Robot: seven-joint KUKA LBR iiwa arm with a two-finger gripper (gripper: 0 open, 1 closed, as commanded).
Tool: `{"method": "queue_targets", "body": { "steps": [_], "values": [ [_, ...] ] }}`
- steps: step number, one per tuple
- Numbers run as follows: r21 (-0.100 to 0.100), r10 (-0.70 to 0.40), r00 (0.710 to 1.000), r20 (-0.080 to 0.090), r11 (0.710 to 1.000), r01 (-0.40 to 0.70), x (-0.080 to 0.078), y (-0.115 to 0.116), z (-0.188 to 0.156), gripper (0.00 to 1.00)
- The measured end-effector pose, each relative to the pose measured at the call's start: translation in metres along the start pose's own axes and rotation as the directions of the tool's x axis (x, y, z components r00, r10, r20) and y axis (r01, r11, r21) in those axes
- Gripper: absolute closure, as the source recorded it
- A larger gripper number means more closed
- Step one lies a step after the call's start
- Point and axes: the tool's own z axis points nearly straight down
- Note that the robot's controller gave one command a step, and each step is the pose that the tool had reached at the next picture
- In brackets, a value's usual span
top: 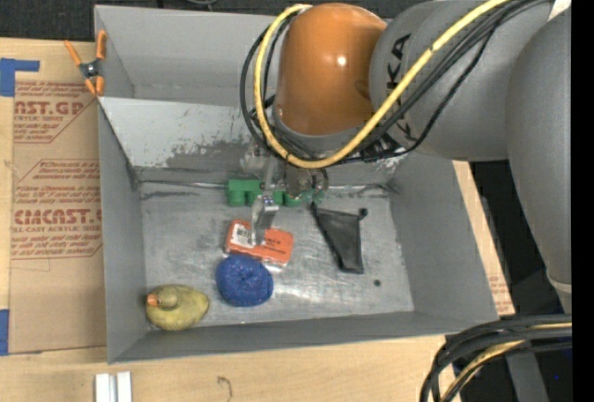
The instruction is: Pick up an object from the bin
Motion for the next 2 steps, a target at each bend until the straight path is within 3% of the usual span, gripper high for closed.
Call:
{"method": "queue_targets", "body": {
  "steps": [1, 2],
  "values": [
    [0.000, 0.047, 0.999, 0.001, 0.999, -0.047, 0.024, -0.055, 0.057, 0.00],
    [0.002, 0.057, 0.998, -0.004, 0.998, -0.057, 0.029, -0.079, 0.083, 0.00]
  ]
}}
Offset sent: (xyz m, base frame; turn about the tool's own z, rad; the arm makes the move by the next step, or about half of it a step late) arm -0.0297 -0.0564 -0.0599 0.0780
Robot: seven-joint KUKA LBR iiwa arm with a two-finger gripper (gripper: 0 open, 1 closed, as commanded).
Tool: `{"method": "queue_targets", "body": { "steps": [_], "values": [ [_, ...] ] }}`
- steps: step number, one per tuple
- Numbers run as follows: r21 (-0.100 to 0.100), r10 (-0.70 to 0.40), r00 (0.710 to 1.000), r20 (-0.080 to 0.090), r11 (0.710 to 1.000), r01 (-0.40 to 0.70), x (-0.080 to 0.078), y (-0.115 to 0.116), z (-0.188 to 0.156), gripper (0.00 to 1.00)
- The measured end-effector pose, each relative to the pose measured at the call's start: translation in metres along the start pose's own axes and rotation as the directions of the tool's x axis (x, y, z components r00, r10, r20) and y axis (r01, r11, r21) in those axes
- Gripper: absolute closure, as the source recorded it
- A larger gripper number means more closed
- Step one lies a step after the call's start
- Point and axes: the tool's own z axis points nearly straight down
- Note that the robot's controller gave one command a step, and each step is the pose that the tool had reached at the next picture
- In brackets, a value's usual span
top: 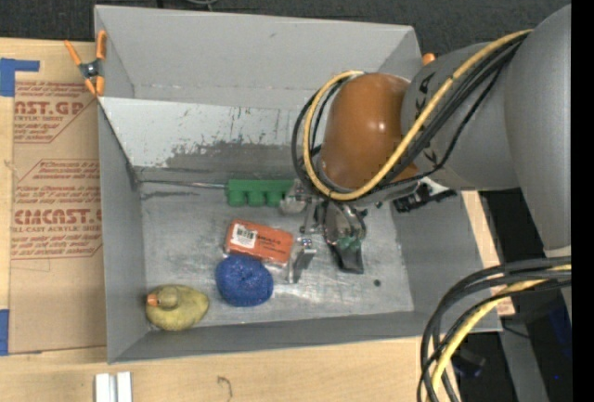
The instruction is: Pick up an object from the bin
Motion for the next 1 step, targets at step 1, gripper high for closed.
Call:
{"method": "queue_targets", "body": {
  "steps": [1],
  "values": [
    [-0.002, 0.089, 0.996, 0.002, 0.996, -0.089, -0.0068, 0.0241, -0.0248, 0.00]
  ]
}}
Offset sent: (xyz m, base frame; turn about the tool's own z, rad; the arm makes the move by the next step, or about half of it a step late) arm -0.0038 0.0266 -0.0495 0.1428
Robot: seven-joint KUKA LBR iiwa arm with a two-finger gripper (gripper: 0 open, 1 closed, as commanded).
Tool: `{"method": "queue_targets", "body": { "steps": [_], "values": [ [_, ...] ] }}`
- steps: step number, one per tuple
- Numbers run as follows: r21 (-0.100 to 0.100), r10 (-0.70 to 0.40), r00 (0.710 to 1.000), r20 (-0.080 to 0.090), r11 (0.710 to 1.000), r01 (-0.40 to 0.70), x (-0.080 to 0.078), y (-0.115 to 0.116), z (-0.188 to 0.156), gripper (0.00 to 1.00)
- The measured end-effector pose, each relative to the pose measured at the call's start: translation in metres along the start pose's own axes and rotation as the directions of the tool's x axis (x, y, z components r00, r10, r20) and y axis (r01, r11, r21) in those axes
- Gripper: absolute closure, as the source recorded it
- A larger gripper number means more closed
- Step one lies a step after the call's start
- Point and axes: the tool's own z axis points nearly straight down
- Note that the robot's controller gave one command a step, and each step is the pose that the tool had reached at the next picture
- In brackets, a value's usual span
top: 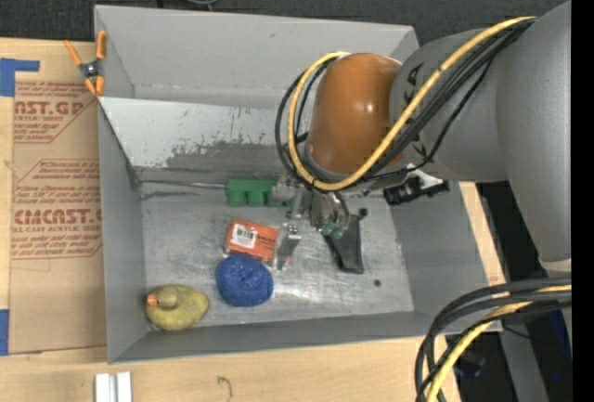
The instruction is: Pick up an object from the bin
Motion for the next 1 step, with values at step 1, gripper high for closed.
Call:
{"method": "queue_targets", "body": {
  "steps": [1],
  "values": [
    [-0.002, 0.045, 0.999, 0.004, 0.999, -0.045, 0.0084, 0.0019, 0.0633, 0.00]
  ]
}}
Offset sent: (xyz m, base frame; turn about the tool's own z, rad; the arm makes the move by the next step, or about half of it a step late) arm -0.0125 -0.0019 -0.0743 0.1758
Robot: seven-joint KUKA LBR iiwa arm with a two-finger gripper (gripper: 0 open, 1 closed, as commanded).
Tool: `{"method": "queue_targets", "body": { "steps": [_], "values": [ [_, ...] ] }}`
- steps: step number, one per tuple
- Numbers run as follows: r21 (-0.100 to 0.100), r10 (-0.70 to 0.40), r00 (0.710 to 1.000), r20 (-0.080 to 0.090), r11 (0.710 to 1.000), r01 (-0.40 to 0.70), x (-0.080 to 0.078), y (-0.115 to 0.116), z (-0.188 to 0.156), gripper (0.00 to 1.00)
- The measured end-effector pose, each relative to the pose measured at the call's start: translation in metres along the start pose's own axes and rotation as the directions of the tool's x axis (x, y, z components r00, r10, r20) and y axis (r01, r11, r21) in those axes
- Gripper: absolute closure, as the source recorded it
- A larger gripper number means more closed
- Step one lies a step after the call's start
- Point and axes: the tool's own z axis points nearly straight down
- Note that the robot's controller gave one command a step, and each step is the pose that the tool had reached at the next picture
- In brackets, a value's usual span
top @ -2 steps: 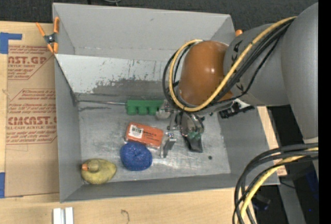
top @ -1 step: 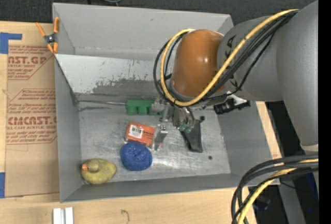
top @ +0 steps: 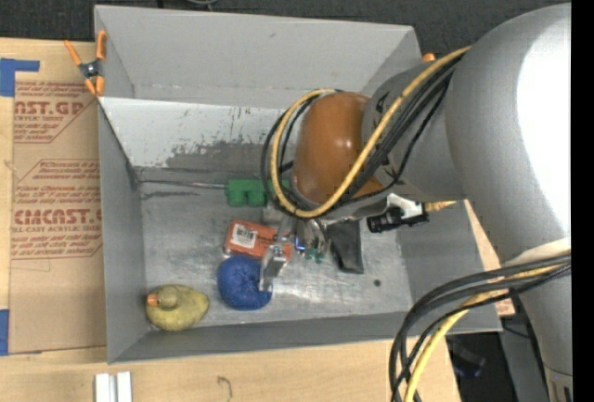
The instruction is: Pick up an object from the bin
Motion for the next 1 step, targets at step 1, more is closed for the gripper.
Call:
{"method": "queue_targets", "body": {
  "steps": [1],
  "values": [
    [-0.007, 0.121, 0.993, 0.003, 0.993, -0.121, -0.0001, -0.0007, 0.0071, 1.00]
  ]
}}
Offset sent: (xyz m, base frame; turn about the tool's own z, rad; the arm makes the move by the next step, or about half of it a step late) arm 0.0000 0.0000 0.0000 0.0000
